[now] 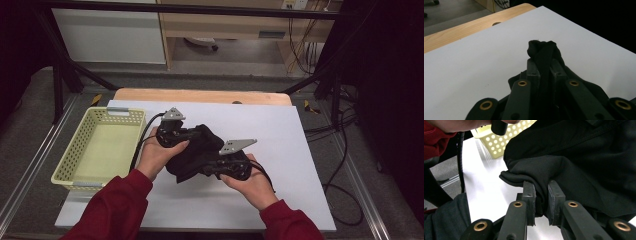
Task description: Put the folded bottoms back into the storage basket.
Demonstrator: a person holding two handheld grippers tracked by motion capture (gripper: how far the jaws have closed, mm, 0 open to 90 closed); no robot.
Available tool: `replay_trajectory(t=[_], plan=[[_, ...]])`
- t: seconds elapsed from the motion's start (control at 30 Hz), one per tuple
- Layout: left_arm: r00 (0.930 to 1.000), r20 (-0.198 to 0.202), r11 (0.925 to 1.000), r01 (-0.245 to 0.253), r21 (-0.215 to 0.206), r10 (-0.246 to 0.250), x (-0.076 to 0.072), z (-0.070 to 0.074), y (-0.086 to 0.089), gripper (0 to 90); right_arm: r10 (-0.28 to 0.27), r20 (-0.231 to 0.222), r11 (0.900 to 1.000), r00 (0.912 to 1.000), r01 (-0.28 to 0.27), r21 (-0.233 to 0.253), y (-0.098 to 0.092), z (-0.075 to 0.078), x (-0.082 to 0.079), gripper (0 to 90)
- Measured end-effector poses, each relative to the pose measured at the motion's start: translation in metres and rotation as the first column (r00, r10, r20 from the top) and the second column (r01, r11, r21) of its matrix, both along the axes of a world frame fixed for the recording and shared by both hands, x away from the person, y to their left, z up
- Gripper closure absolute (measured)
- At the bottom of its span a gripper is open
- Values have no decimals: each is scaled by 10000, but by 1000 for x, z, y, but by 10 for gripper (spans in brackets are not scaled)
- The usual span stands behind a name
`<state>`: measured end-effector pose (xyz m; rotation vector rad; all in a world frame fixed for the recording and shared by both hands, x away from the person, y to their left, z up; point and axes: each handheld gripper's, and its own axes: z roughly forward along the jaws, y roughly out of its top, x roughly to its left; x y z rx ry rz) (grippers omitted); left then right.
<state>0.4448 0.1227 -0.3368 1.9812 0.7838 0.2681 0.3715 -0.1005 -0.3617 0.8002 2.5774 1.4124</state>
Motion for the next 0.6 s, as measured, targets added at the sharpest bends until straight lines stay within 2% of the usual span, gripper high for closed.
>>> replay_trajectory(t=[0.6], plan=[[9996,57,9996,-259,-100,259,2,11,21,814,324,35,9995,9995,-324,23,18,12,10,795]])
